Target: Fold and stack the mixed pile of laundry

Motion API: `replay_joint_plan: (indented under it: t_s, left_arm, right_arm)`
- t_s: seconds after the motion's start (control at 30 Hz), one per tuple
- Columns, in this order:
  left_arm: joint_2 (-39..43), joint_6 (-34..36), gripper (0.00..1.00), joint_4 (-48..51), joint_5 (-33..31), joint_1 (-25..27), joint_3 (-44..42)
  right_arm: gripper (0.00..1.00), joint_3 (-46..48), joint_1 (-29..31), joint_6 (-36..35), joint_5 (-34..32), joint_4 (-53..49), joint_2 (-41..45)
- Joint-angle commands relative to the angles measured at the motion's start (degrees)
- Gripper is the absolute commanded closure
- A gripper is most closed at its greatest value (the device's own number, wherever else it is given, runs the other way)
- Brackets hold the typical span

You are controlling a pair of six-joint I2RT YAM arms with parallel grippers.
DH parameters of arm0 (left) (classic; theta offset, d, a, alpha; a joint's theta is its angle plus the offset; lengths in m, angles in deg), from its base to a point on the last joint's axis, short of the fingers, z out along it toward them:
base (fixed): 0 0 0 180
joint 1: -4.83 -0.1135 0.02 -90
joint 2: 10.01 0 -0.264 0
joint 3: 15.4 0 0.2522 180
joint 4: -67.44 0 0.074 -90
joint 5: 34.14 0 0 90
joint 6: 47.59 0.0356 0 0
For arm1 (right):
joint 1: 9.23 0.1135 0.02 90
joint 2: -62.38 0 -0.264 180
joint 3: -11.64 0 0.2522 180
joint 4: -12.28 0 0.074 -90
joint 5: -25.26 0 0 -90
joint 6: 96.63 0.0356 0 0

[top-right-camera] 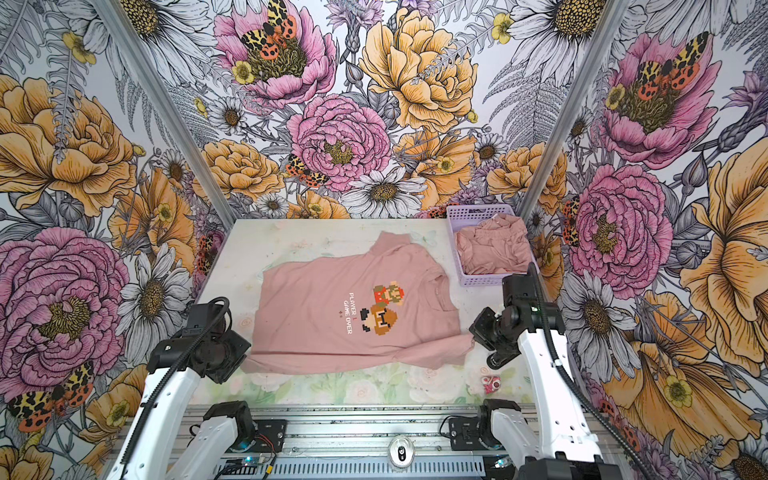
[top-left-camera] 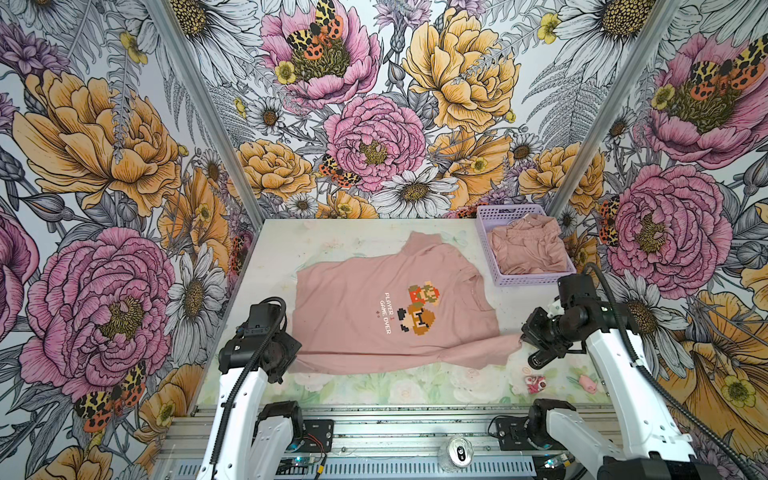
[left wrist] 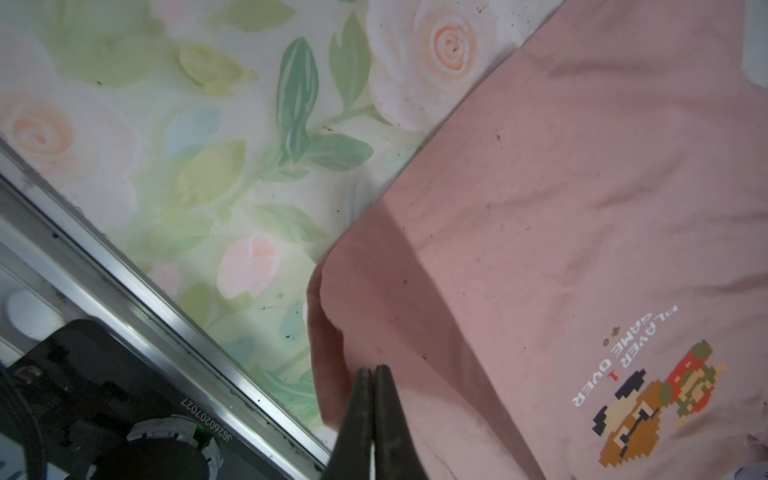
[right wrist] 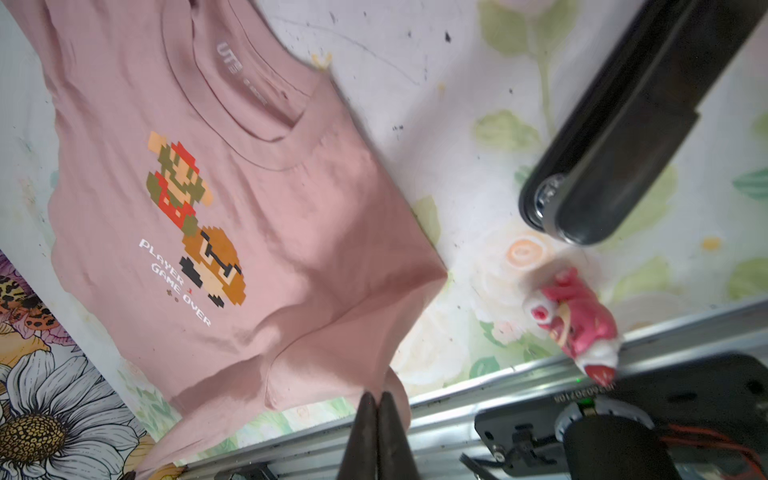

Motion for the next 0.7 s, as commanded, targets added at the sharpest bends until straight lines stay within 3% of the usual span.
replay_joint_plan:
  t_s: [0.0,0.23,0.67]
  left_arm:
    - [-2.92,1.68,1.0,-8.94,2.83,0.21,-0.87]
    - [-12.84,4.1,1.0,-15.01,1.48,0.99,-1.44]
    - [-20.35,9.11,1.0,-21.07,-0.01,-0.5,-0.09]
  right_arm:
    - [1.0,1.73,1.14,2.14,-1.8,11.52,-2.41]
    - [1.0,0.48,2.38,1.53,-4.85,19.14,-9.48]
    - [1.0,-3.03,8.19,-0.44,-7.06,23.14,-18.84]
